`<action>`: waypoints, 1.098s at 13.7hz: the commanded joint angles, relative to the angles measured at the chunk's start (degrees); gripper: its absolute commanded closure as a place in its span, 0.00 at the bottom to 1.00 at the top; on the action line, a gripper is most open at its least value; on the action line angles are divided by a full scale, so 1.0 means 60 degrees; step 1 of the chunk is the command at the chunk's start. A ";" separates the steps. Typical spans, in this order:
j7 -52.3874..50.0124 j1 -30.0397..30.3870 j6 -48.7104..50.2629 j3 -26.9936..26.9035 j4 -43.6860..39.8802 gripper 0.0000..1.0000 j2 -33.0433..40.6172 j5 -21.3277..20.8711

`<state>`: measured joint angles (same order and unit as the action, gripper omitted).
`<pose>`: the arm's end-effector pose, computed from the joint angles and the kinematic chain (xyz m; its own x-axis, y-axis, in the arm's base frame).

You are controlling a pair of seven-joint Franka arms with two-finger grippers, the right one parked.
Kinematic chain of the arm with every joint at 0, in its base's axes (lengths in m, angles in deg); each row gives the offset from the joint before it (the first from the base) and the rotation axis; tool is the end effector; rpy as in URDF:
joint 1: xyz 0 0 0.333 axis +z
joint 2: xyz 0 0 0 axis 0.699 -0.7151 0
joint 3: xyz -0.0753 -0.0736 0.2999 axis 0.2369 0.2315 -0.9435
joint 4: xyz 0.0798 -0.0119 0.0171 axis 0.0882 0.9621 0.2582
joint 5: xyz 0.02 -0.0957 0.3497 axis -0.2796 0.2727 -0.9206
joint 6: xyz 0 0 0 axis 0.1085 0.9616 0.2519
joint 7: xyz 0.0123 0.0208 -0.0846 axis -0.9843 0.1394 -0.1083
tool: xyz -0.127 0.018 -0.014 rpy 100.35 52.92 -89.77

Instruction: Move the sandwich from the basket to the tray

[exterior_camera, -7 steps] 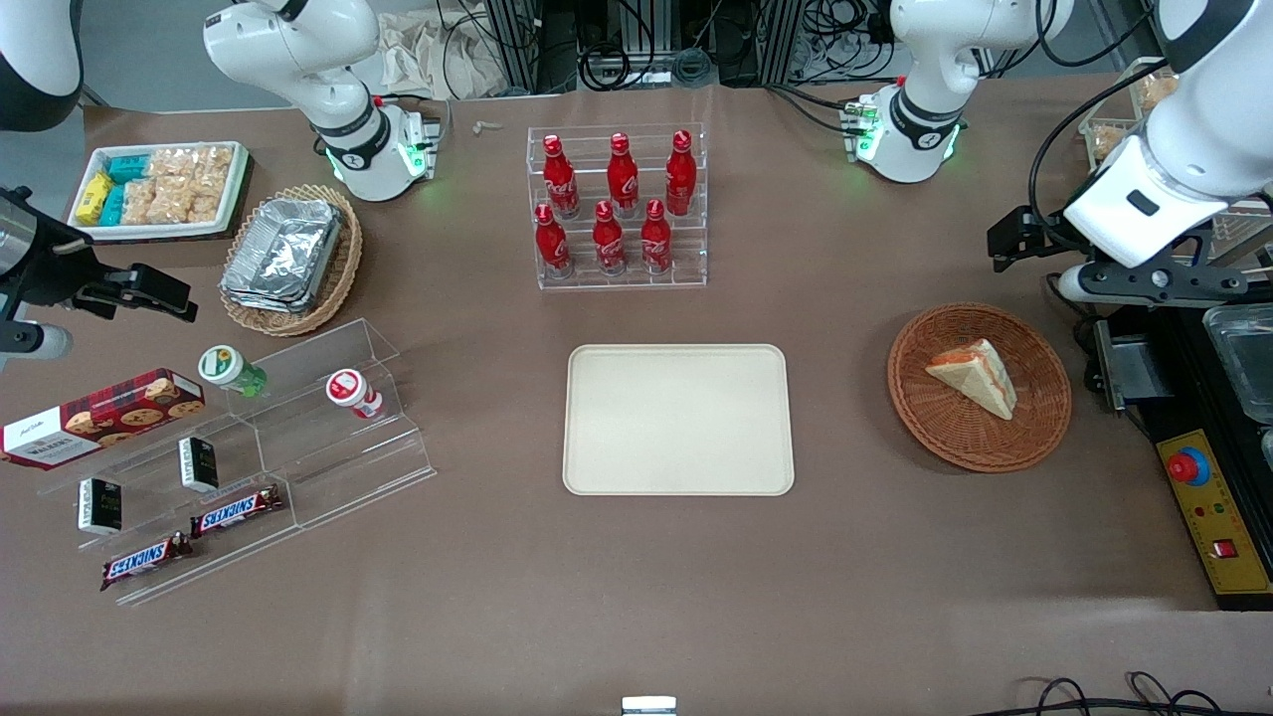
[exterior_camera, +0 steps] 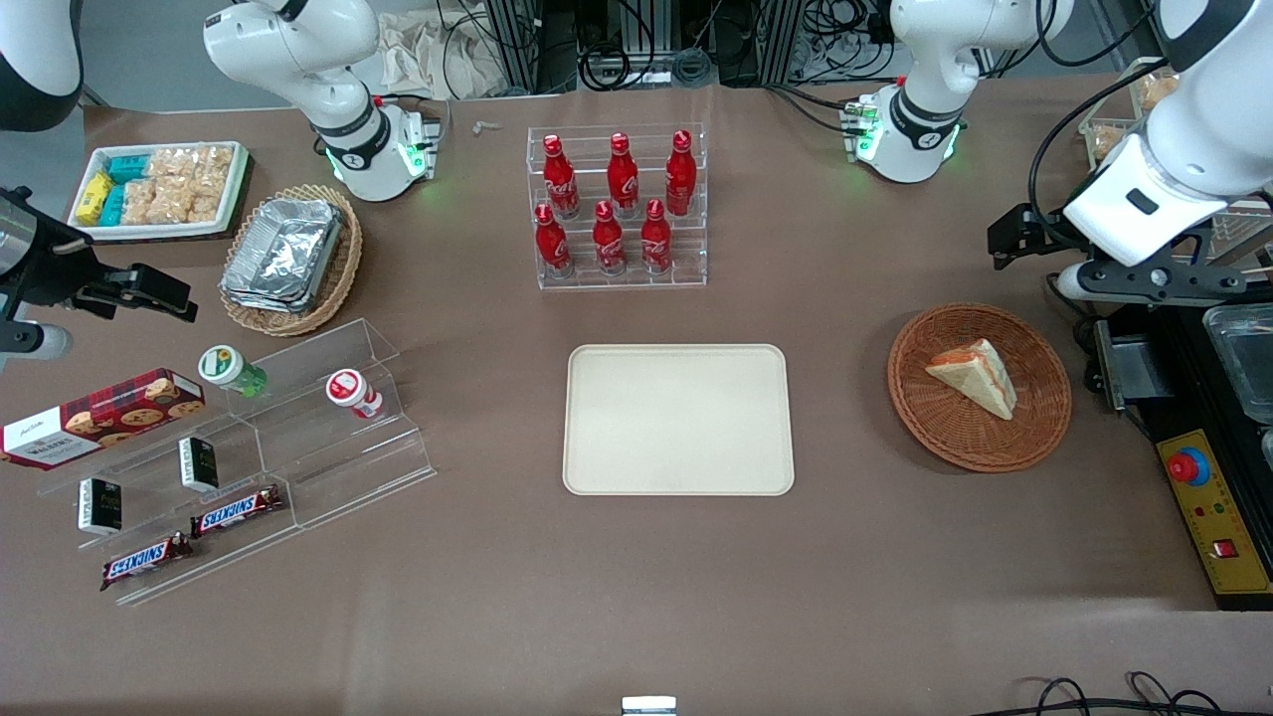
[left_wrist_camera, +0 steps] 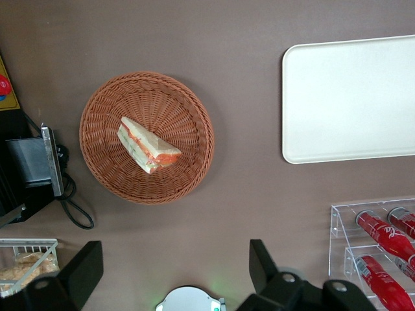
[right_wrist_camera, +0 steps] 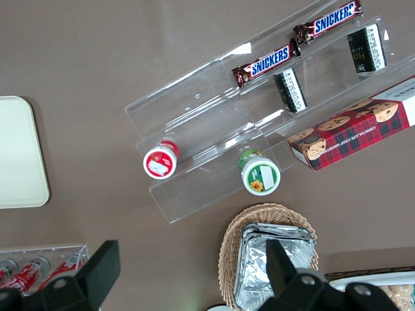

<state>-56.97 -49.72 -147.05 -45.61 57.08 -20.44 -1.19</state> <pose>0.5022 -0.0970 0.6041 0.9888 -0.0917 -0.1179 -0.0934 -0.9956 -0.0092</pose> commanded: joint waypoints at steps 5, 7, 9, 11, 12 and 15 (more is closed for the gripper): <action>-0.1058 0.0089 0.0595 -0.0099 0.0153 0.00 0.0094 -0.0369; -0.1766 0.0104 0.0522 -0.0114 0.0461 0.00 0.0211 -0.0633; -0.1913 0.0206 0.0449 -0.0536 0.0913 0.00 0.0473 -0.0620; -0.2628 0.0192 0.0041 -0.1078 0.1644 0.00 0.0956 -0.0546; -0.3024 0.0206 -0.0310 -0.1139 0.2112 0.00 0.1234 -0.0561; -0.4661 0.0206 -0.1904 -0.1330 0.3723 0.00 0.1763 -0.0575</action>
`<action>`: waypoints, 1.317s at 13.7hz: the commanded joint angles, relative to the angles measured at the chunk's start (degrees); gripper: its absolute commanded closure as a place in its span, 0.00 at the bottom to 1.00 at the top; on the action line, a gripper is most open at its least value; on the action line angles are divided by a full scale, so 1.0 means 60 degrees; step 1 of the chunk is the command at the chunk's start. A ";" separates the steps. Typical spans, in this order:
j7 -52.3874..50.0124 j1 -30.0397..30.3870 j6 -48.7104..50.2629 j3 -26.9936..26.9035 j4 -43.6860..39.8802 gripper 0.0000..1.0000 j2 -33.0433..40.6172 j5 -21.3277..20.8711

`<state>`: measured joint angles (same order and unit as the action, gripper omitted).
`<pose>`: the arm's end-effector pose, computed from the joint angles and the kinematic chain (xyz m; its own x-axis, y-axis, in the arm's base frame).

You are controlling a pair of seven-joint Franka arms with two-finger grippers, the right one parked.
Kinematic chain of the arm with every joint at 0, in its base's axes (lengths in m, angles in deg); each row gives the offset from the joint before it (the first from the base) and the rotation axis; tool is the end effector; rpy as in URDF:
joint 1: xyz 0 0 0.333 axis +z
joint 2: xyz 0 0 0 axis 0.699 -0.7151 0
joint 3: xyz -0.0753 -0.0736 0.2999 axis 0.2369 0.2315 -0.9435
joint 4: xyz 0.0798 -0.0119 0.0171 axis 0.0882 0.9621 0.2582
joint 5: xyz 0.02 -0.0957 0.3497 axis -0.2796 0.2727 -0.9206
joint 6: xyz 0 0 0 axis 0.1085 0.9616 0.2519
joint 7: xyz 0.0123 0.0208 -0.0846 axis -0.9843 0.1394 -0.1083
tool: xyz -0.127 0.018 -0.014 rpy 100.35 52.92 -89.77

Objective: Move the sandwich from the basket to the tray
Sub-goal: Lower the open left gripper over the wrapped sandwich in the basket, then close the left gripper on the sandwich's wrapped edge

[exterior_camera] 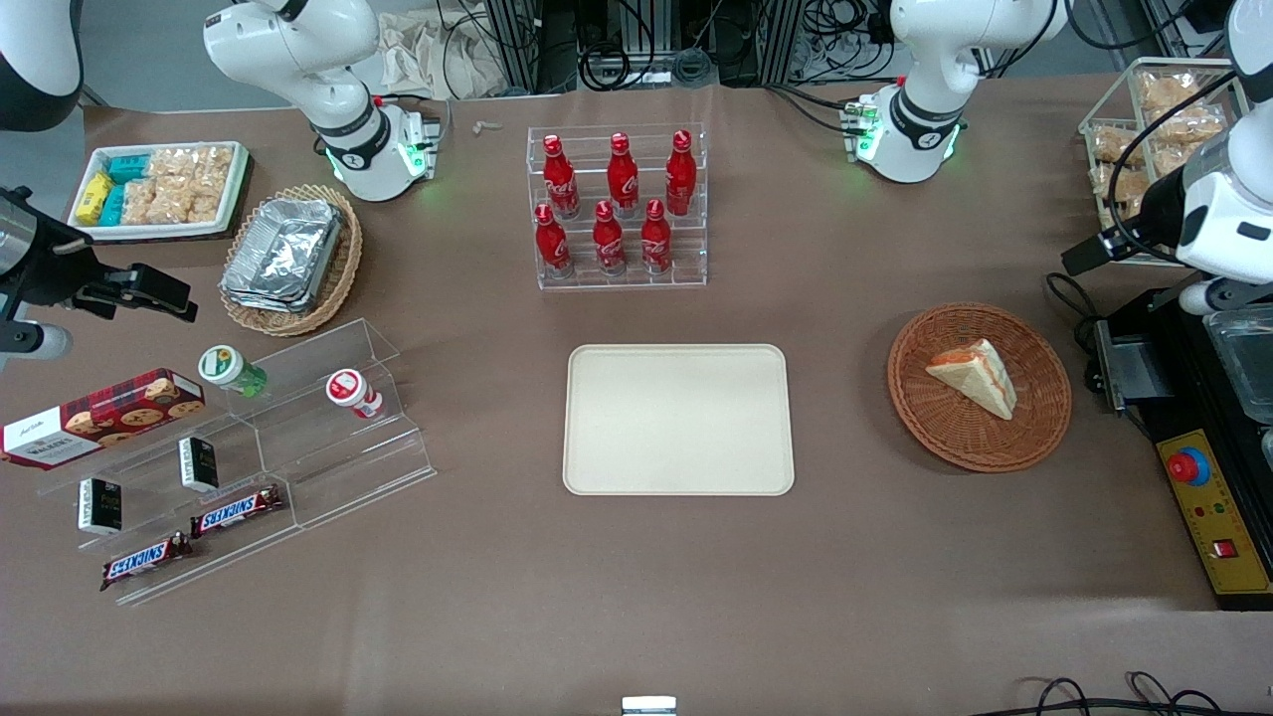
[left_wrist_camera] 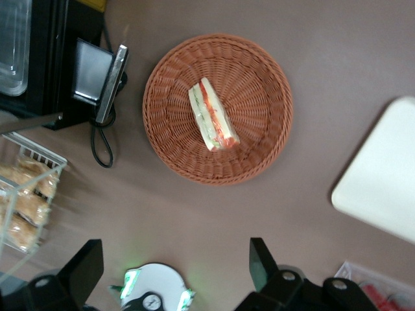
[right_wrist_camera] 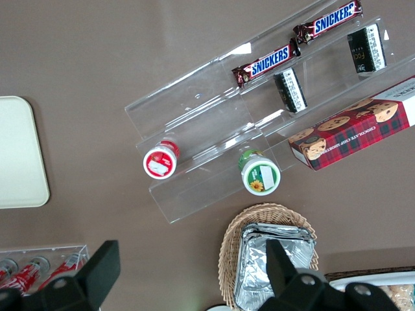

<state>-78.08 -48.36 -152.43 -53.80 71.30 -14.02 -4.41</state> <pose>0.4792 -0.0036 0.5607 0.8950 0.4296 -0.1200 0.4168 -0.9013 -0.1178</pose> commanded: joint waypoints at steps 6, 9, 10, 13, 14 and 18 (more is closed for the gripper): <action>-0.2568 -0.0020 -0.3949 -0.0329 0.3594 0.00 0.0695 -0.0010; -0.3066 -0.0035 -0.5611 -0.0492 0.4567 0.00 0.0185 0.0048; -0.3213 -0.0035 -0.5714 -0.0492 0.4538 0.00 -0.0210 0.0063; -0.4367 -0.0137 -0.6680 -0.0478 0.4582 0.00 -0.1411 0.0093; -0.4662 -0.0152 -0.6958 -0.0463 0.4596 0.00 -0.1690 0.0078; -0.4665 -0.0196 -0.7356 -0.0449 0.4597 0.00 -0.2365 0.0078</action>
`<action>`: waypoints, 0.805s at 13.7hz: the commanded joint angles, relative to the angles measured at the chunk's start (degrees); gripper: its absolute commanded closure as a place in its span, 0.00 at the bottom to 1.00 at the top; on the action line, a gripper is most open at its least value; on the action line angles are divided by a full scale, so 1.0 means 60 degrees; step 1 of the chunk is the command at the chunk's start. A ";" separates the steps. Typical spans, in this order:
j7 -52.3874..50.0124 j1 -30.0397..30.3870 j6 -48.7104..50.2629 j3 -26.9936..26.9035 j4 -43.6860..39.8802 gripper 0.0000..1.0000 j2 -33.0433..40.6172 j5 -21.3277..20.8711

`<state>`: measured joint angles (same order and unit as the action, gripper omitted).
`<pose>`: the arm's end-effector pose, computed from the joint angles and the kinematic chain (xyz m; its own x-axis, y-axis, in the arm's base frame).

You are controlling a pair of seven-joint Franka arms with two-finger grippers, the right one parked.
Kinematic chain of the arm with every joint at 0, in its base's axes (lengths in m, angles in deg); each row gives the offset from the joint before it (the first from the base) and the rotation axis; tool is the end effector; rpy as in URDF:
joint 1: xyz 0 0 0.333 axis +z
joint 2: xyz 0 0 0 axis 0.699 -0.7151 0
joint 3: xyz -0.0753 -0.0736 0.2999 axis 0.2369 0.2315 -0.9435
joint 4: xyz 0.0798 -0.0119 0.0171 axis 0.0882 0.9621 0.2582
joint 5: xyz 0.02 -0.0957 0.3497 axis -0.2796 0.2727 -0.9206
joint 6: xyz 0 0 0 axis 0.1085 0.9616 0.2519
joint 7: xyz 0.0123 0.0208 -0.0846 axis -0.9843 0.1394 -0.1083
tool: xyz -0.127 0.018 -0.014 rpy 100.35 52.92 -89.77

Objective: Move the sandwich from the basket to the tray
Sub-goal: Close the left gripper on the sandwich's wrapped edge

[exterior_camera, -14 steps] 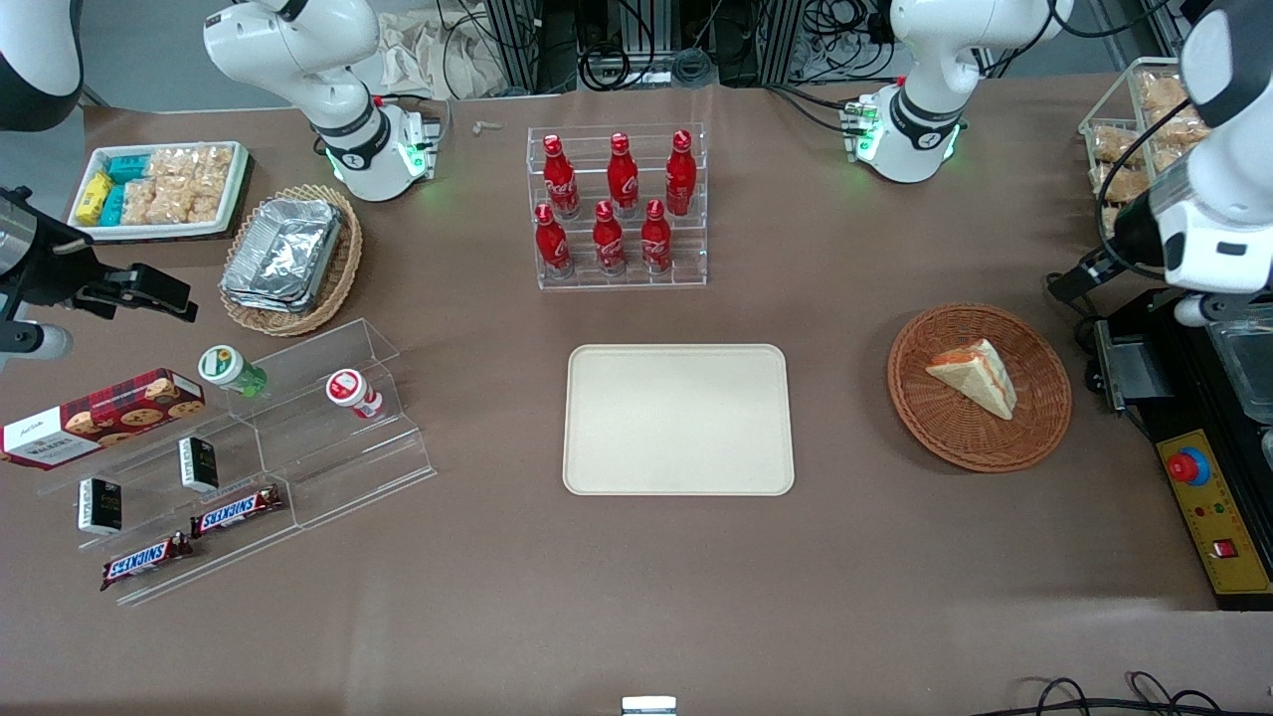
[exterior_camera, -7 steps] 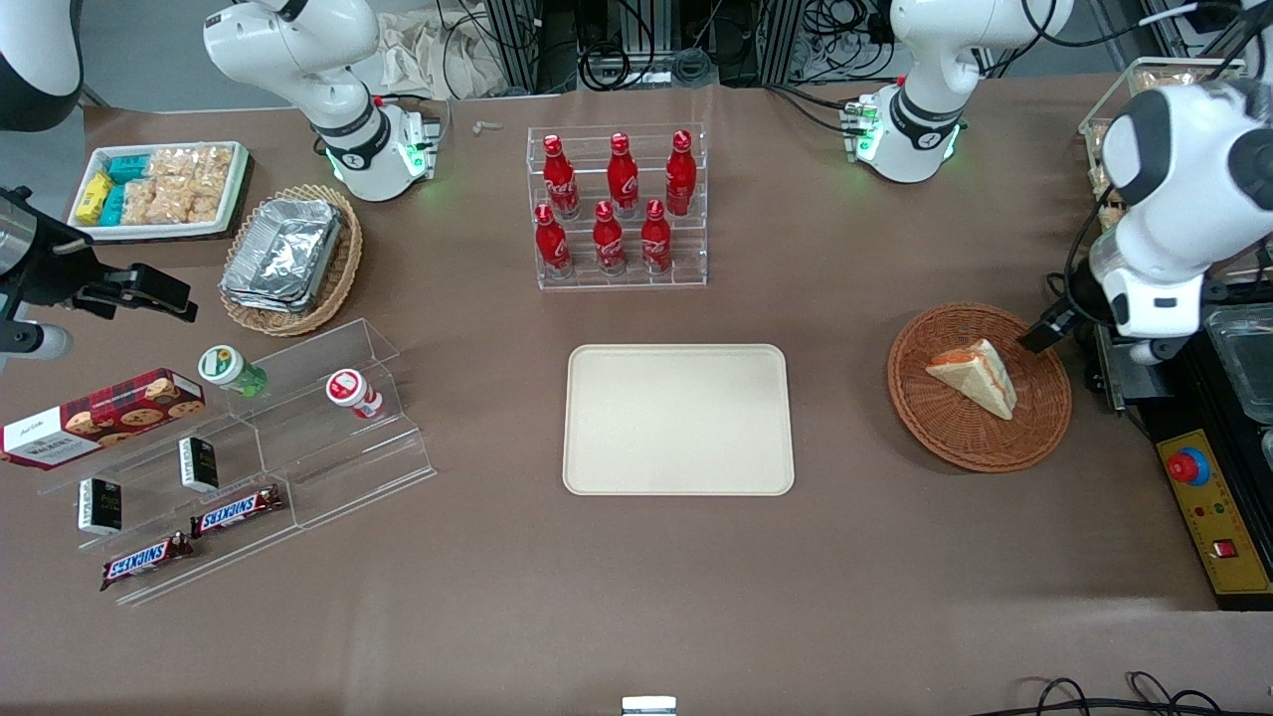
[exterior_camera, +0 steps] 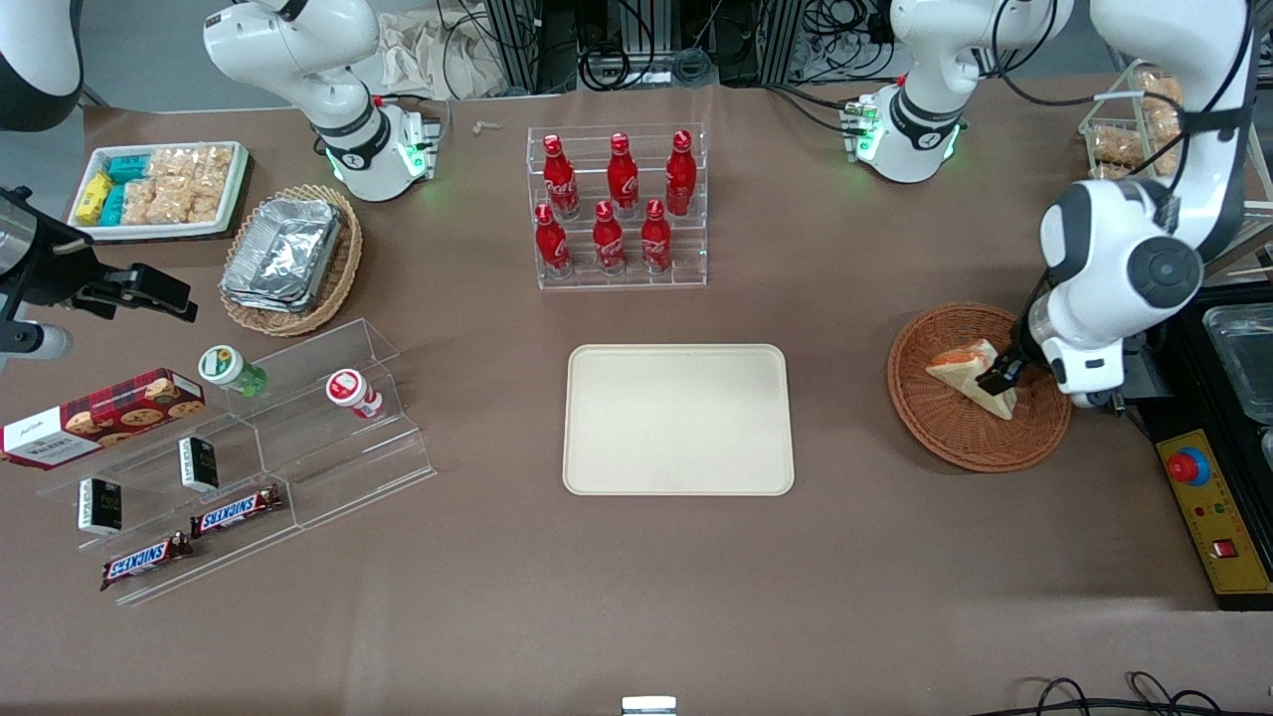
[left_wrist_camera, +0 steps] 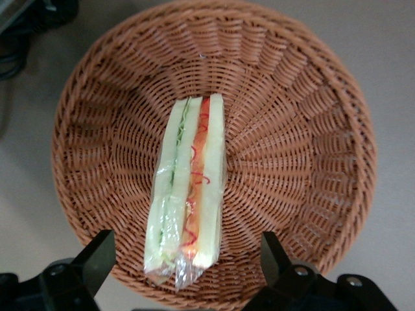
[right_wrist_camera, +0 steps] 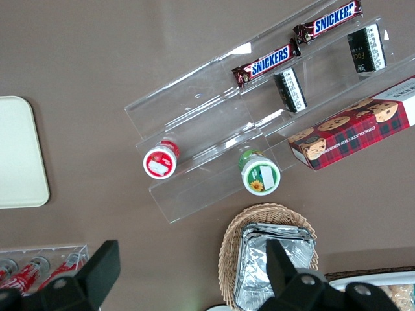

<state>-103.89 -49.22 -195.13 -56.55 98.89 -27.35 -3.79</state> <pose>0.4981 0.0060 0.2952 0.6228 0.7811 -0.0442 0.7718 -0.6226 -0.1294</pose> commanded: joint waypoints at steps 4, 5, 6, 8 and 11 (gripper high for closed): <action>-0.0348 -0.0124 -0.0224 0.0009 -0.0017 0.00 -0.0790 -0.0025; -0.0348 -0.0124 -0.0224 0.0009 -0.0017 0.00 -0.0877 -0.0025; -0.0391 -0.0124 -0.0224 0.0009 -0.0032 0.00 -0.0936 -0.0025; -0.0392 -0.0124 -0.0297 0.0009 -0.0061 0.00 -0.1156 -0.0025; -0.0479 -0.0110 -0.0488 -0.0005 -0.0134 0.61 -0.1391 -0.0025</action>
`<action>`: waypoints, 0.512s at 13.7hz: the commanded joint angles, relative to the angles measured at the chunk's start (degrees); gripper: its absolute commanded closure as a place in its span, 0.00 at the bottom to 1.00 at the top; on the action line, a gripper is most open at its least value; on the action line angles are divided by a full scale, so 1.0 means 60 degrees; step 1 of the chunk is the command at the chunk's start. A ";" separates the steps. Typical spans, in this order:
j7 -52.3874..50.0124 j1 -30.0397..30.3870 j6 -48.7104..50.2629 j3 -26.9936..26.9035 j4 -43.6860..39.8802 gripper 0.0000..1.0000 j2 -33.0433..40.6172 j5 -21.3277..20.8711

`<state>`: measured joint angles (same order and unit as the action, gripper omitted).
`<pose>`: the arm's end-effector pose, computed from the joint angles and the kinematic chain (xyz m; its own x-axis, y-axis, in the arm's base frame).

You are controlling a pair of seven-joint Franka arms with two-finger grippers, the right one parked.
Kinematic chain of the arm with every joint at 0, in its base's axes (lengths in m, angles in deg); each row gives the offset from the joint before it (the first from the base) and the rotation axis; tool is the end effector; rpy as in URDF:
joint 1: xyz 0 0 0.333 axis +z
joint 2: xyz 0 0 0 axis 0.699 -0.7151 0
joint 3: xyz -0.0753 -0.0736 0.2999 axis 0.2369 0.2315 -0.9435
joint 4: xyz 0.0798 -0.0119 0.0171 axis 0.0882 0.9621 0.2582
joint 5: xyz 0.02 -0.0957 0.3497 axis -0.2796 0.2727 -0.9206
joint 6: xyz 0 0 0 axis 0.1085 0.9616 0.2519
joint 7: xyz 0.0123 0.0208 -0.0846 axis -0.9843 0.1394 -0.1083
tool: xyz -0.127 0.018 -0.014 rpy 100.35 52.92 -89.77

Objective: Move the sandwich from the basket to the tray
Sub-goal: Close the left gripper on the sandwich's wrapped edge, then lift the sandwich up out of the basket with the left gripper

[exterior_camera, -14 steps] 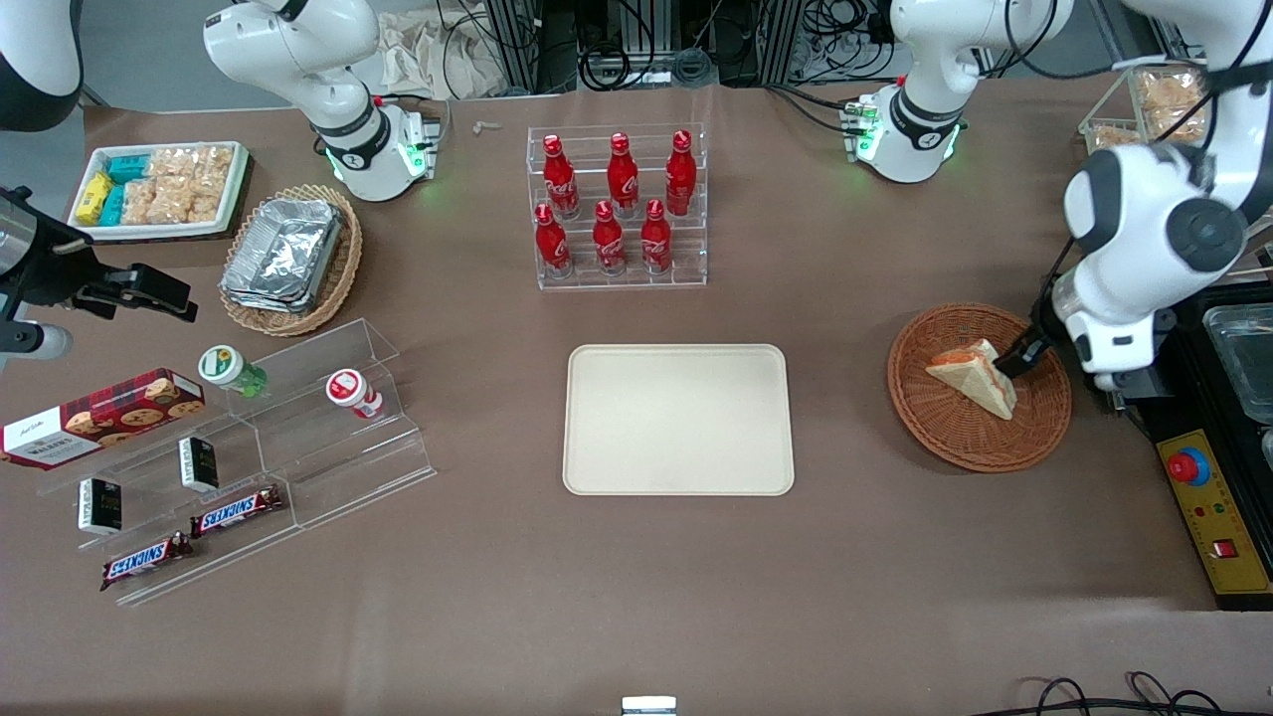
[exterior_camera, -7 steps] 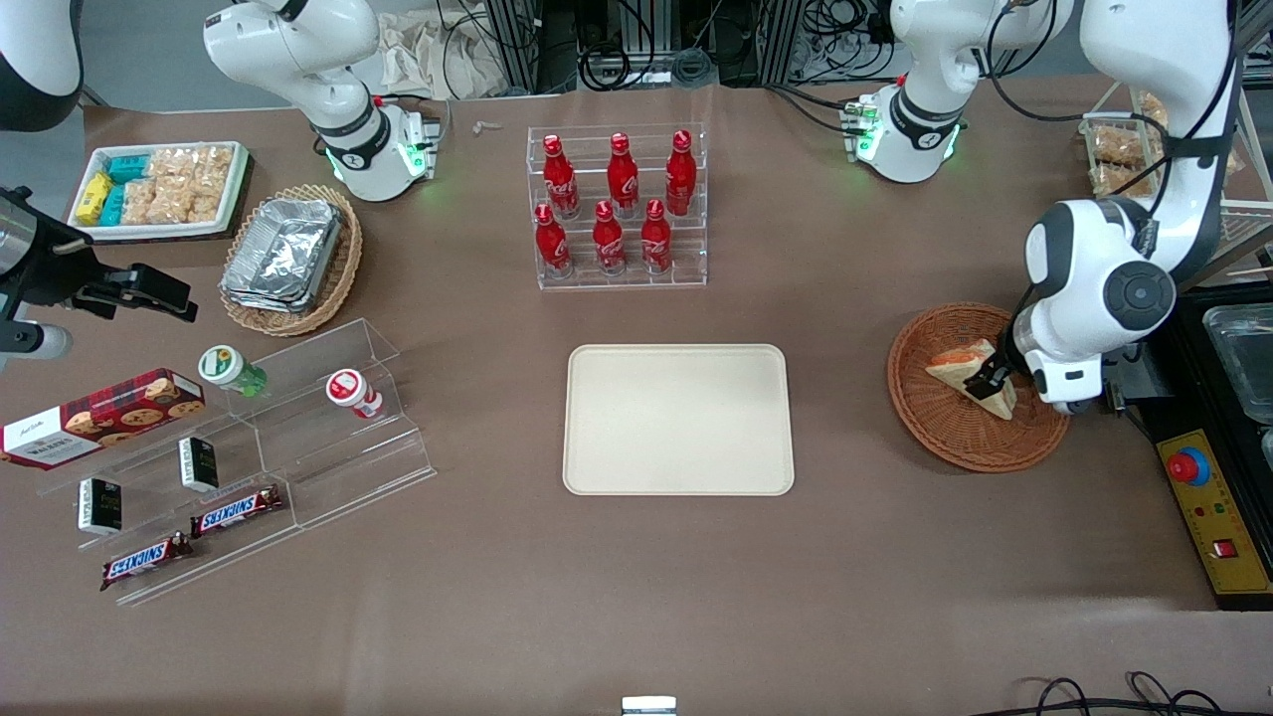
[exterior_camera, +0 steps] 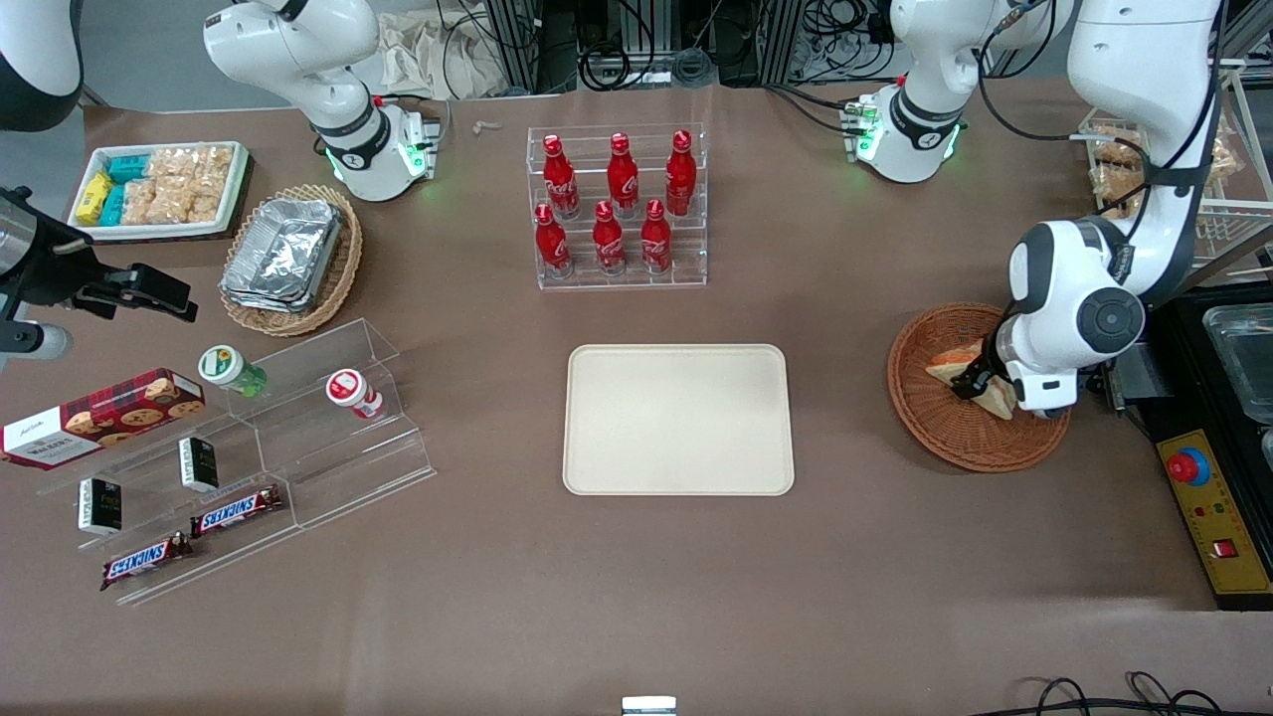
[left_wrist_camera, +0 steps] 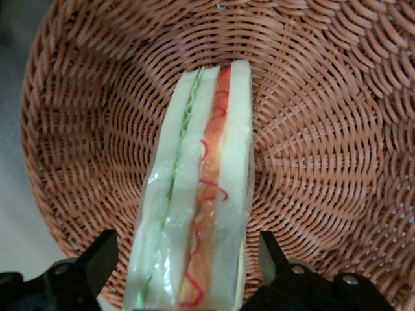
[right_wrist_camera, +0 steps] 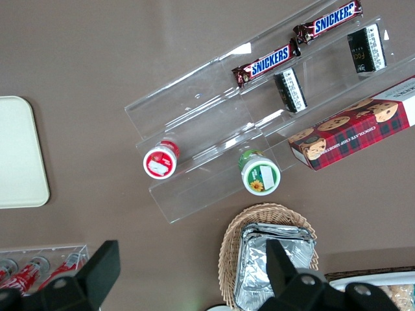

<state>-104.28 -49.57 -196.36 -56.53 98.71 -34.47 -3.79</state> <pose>0.4940 0.0033 0.2362 0.6165 0.7814 -0.0966 0.7544 -0.6213 -0.2120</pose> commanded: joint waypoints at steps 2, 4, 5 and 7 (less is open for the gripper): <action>-0.0416 -0.0053 -0.0269 -0.0008 -0.0105 0.98 -0.0188 -0.0025; -0.0416 -0.0053 -0.0167 0.0006 -0.0105 1.00 0.0059 -0.0025; -0.0358 -0.0053 -0.0007 0.0036 -0.0105 1.00 0.0351 -0.0040; -0.0284 -0.0067 0.1058 0.0167 -0.0512 1.00 0.0864 -0.0055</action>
<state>-104.60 -49.58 -195.10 -56.30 97.11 -33.47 -3.79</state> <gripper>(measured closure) 0.630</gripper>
